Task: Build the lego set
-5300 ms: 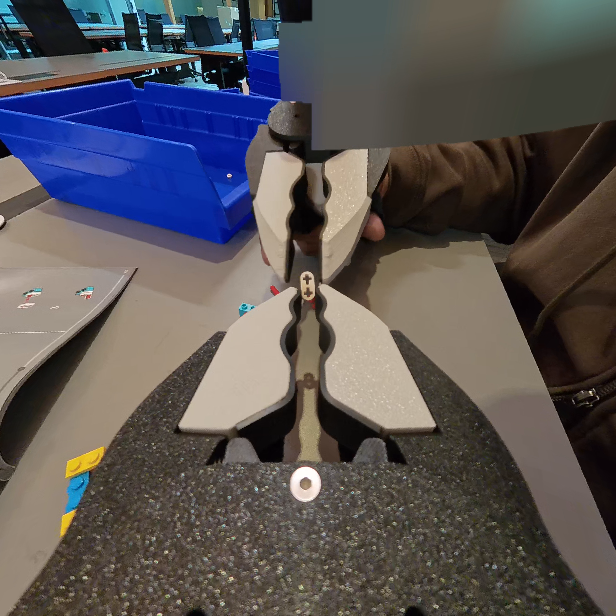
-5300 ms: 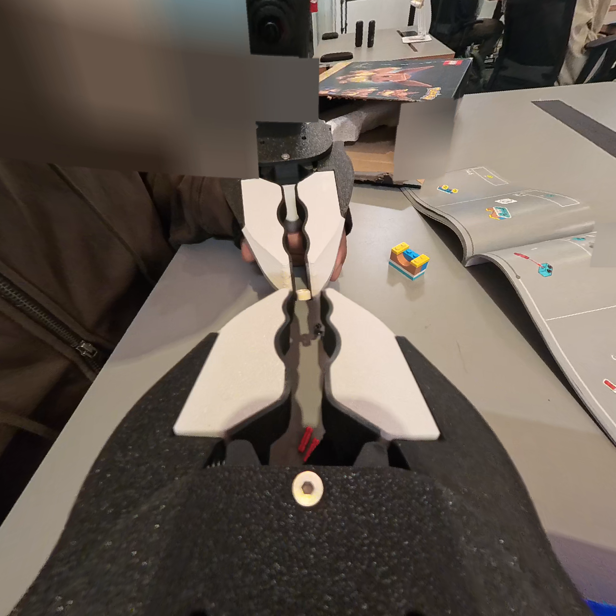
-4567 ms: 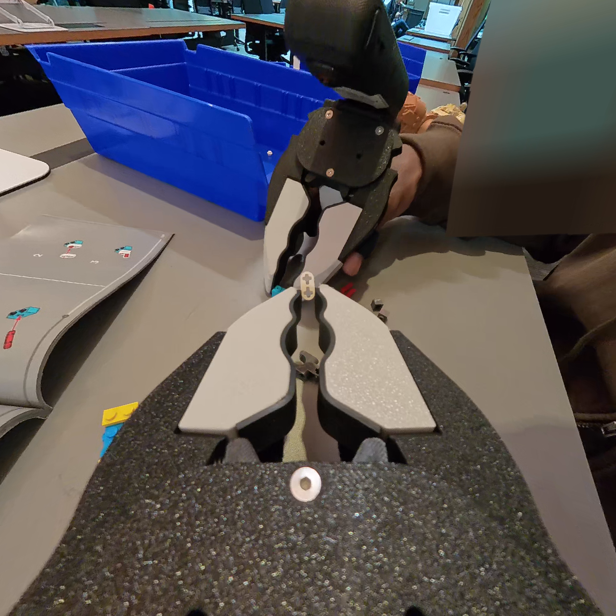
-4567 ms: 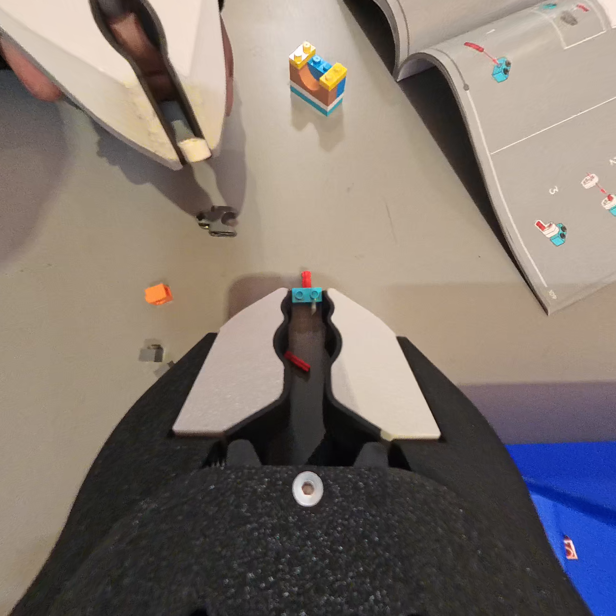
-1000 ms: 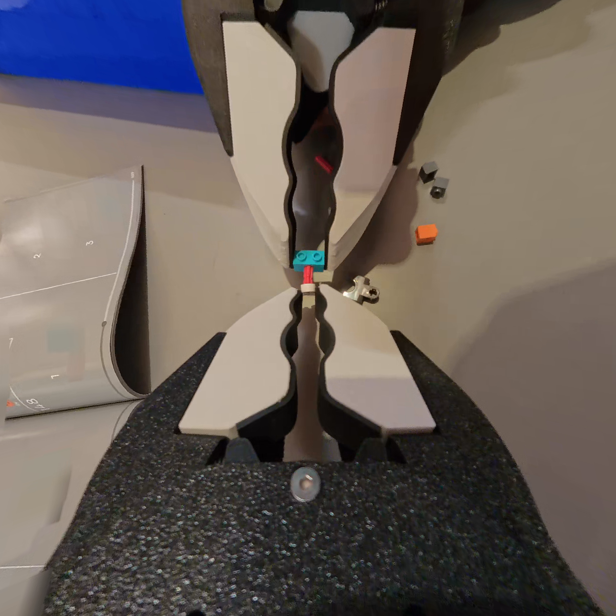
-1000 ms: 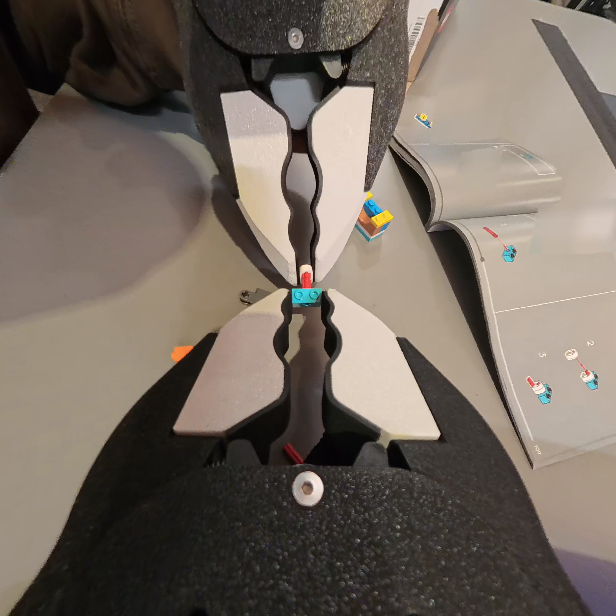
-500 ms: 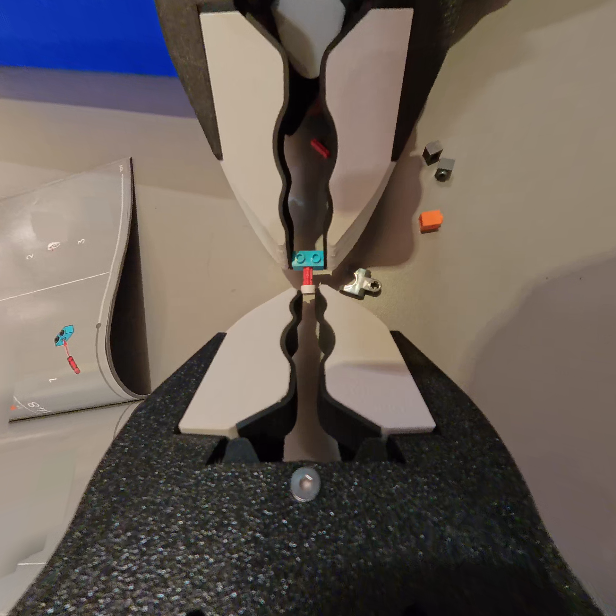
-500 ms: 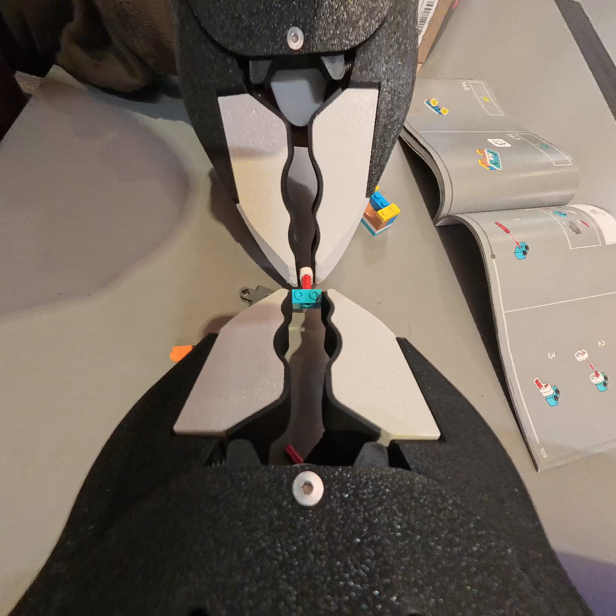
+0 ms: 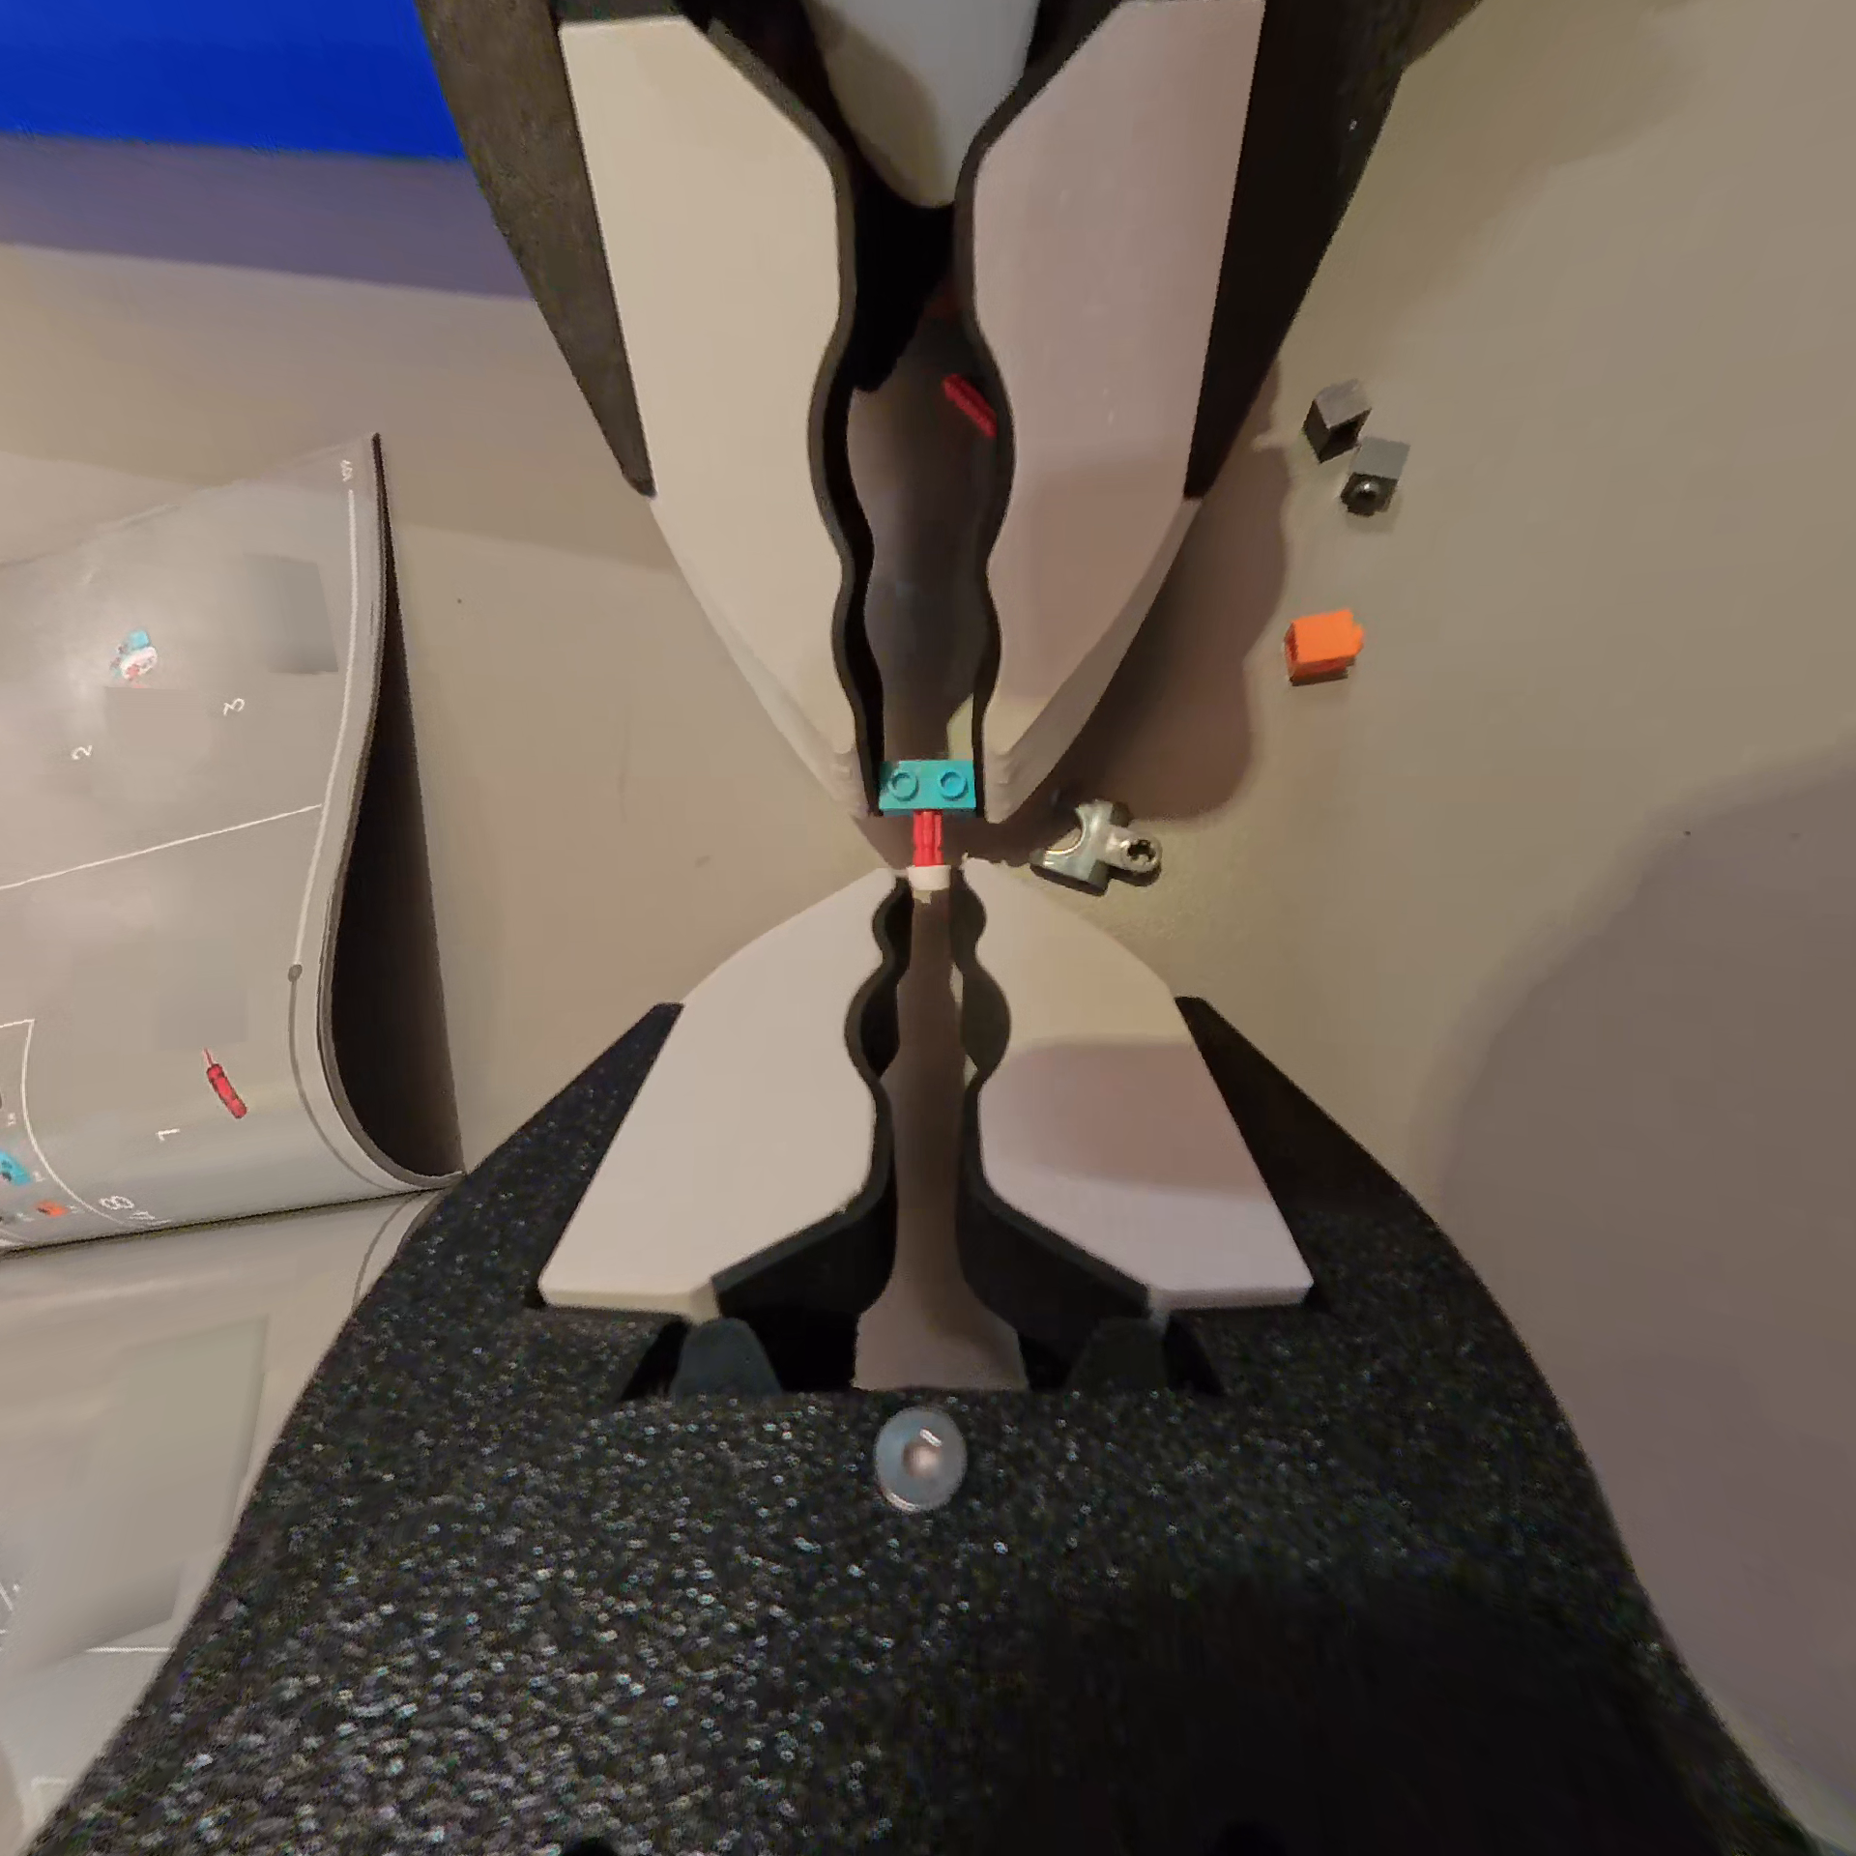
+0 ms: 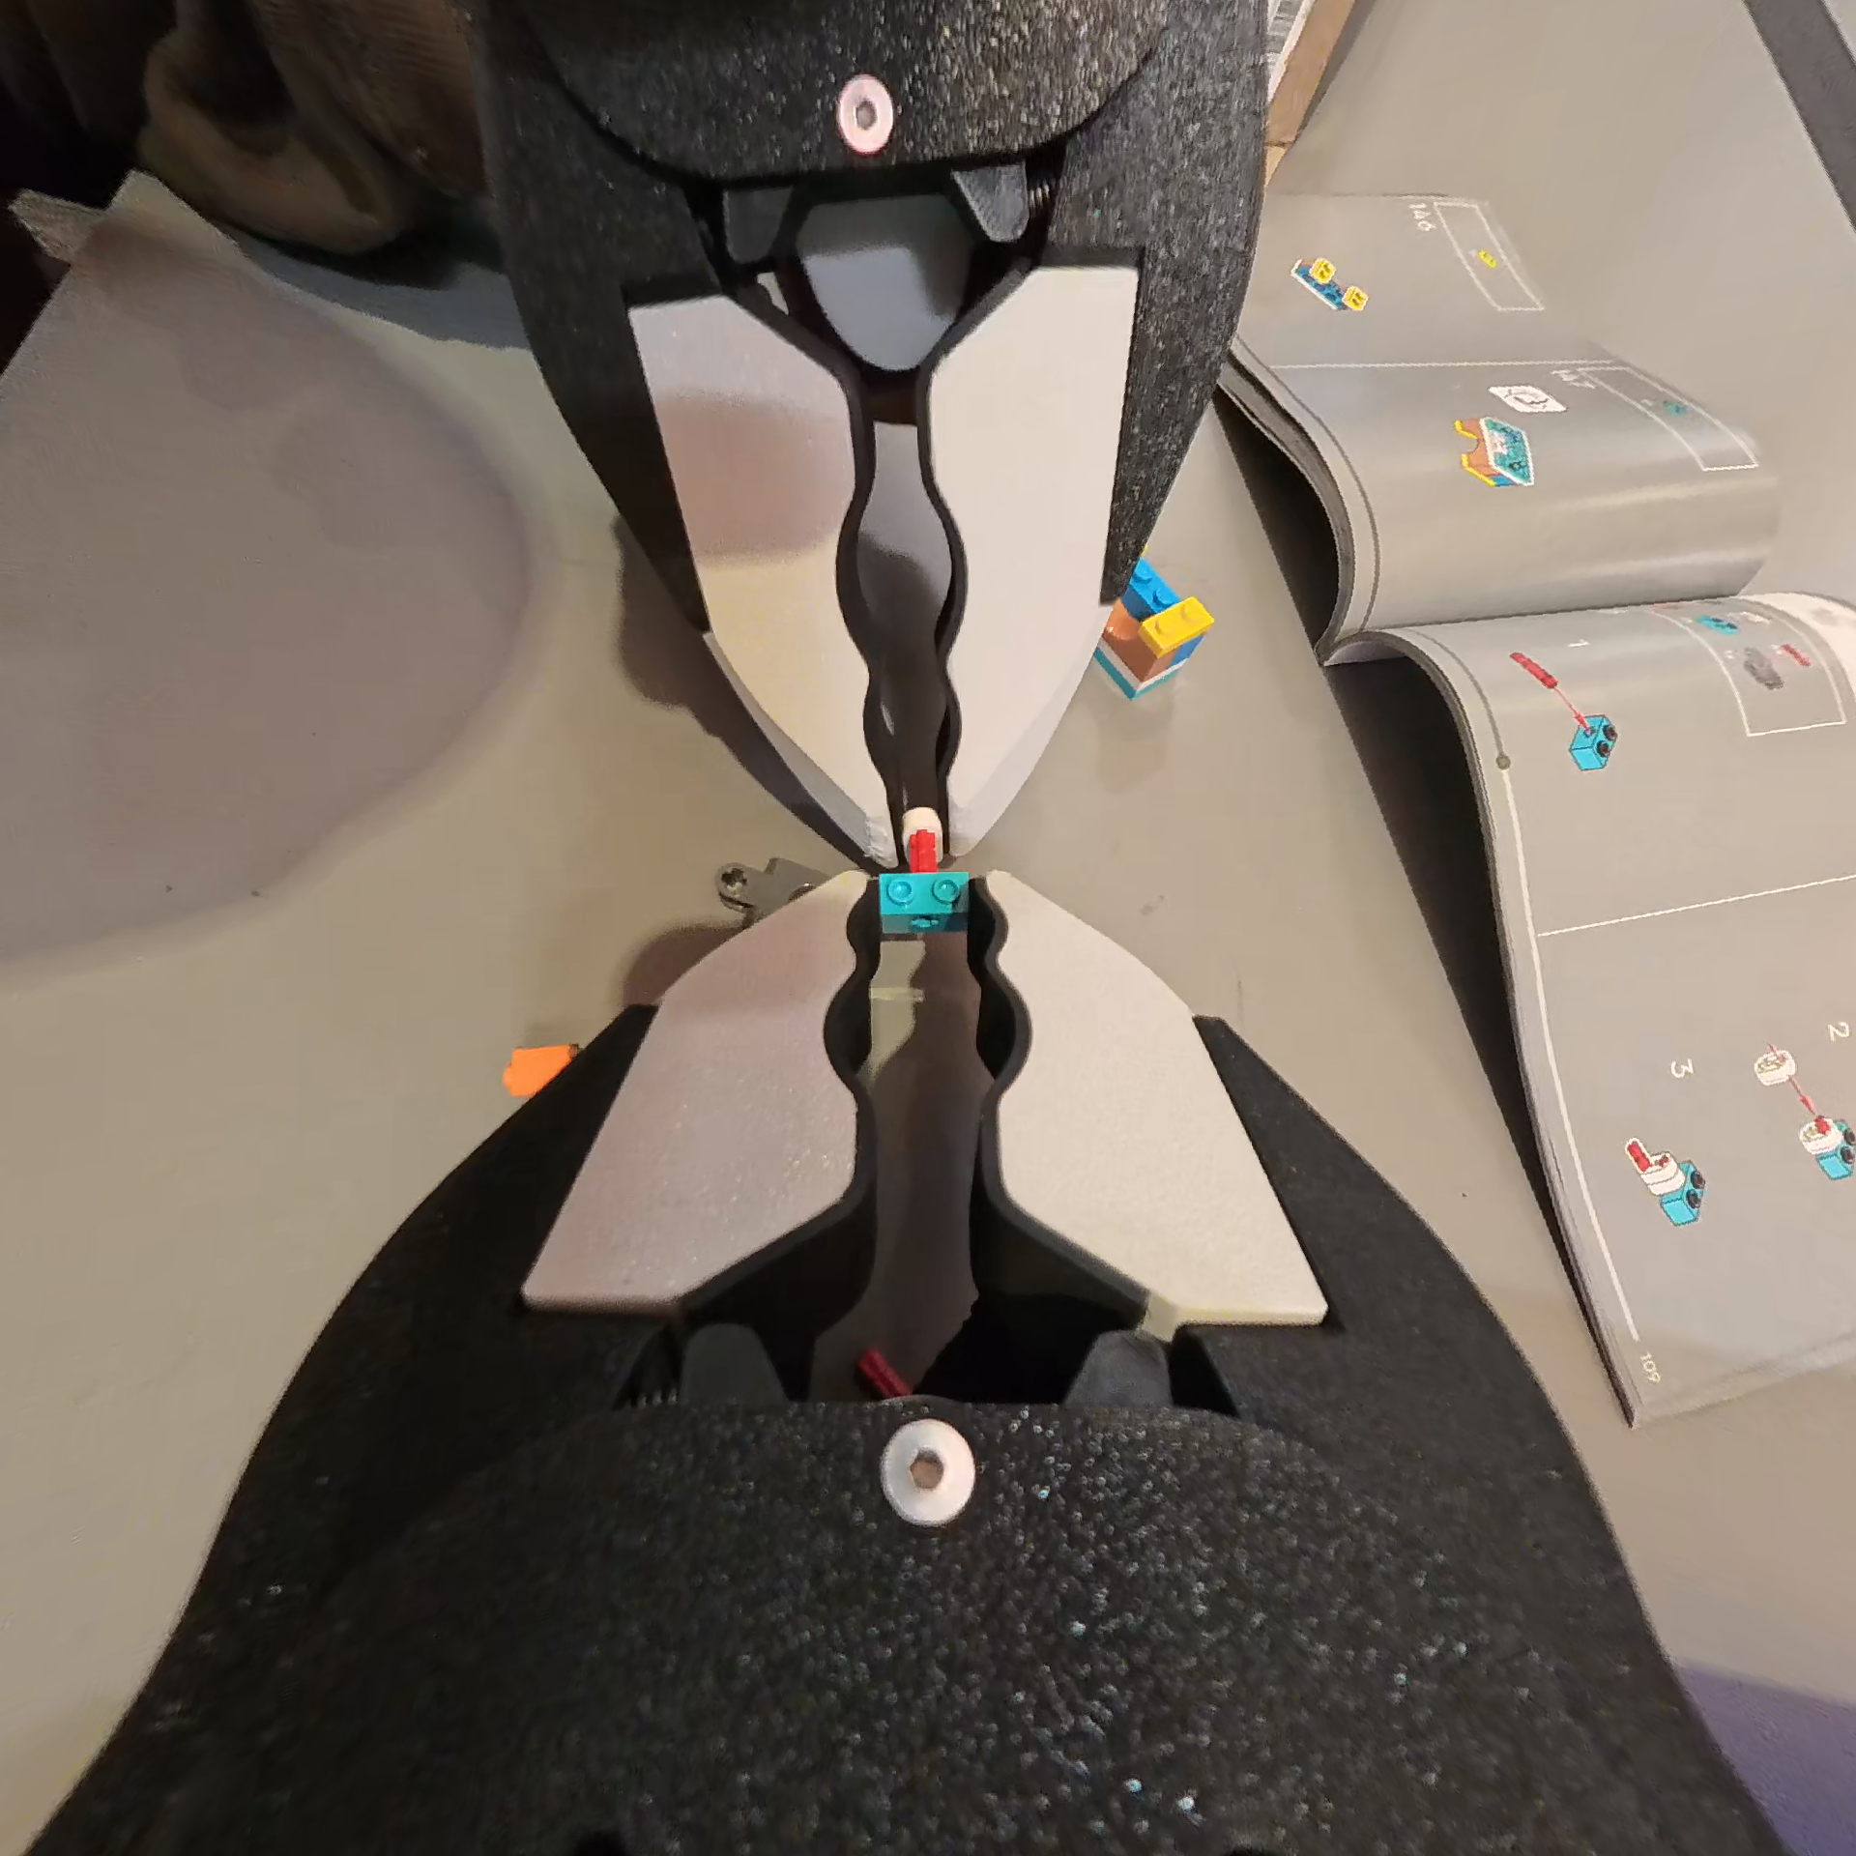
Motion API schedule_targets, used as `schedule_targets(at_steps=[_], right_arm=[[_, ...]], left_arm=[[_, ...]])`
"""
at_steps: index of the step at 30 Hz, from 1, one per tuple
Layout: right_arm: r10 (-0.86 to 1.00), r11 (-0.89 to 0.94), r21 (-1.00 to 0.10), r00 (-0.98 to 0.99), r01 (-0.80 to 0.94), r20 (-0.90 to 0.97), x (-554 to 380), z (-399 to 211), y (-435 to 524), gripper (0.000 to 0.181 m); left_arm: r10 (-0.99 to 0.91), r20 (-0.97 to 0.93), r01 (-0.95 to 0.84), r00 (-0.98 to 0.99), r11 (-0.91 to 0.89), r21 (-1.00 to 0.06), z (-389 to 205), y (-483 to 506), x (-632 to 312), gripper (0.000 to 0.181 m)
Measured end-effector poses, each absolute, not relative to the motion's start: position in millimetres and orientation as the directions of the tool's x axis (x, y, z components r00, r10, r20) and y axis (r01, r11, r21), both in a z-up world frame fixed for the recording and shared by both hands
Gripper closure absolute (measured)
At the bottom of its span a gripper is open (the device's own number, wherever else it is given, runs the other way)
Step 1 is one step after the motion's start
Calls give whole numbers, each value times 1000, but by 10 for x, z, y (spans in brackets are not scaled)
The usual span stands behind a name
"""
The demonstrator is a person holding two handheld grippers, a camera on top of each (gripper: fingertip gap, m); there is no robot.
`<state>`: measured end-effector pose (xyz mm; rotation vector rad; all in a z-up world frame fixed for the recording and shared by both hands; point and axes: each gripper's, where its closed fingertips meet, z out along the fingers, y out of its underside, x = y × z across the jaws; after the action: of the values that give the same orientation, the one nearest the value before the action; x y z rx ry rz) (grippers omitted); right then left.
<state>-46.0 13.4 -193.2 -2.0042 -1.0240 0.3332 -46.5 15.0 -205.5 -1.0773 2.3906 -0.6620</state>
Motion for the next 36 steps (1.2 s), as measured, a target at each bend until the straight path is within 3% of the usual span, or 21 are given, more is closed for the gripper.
schedule_targets(at_steps=[19,29,36], right_arm=[[772,-342,-770,628,539,97,-465,-1966,139,166],[736,-344,-833,675,434,48,-397,-1839,181,165],[735,-344,-830,676,439,53,-397,-1846,176,165]], left_arm=[[-758,-214,-567,-616,615,-548,-2088,153,-460,175],[-829,-146,-543,-539,475,-693,-1959,180,-369,171],[-835,-130,-542,-535,458,-705,-1964,183,-366,169]])
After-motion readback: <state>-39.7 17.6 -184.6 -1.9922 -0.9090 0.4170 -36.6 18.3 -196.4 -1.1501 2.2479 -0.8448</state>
